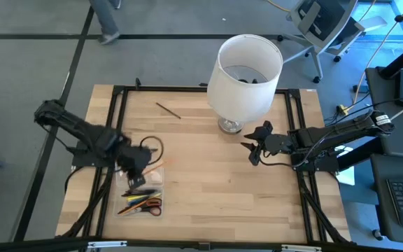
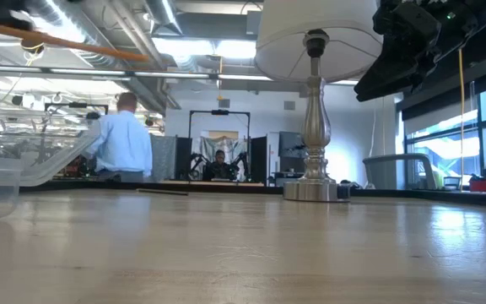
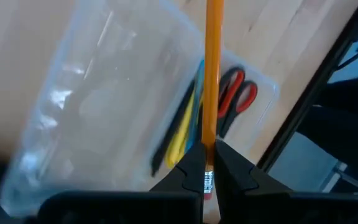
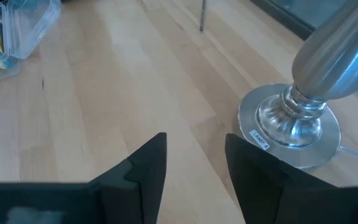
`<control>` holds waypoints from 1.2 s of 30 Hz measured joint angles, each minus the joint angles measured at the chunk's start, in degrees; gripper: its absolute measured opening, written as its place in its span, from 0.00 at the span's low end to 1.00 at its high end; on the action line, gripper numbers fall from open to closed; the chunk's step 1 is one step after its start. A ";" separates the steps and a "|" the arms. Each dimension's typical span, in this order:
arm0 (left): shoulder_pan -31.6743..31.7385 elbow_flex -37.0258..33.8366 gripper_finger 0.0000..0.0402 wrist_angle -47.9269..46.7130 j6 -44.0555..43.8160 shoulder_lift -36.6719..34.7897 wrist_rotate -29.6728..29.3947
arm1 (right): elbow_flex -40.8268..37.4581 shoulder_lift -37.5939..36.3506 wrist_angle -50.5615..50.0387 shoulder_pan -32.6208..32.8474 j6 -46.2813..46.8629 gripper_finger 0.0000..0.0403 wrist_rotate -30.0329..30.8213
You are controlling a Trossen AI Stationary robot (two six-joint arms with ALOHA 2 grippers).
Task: Pick & place school supplies into a supply box
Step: Put the yellow pencil into the transparent supply box
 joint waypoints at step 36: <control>-27.29 -10.43 0.05 16.41 -23.76 20.74 -6.01 | 0.02 0.01 19.03 0.08 3.23 0.41 -3.00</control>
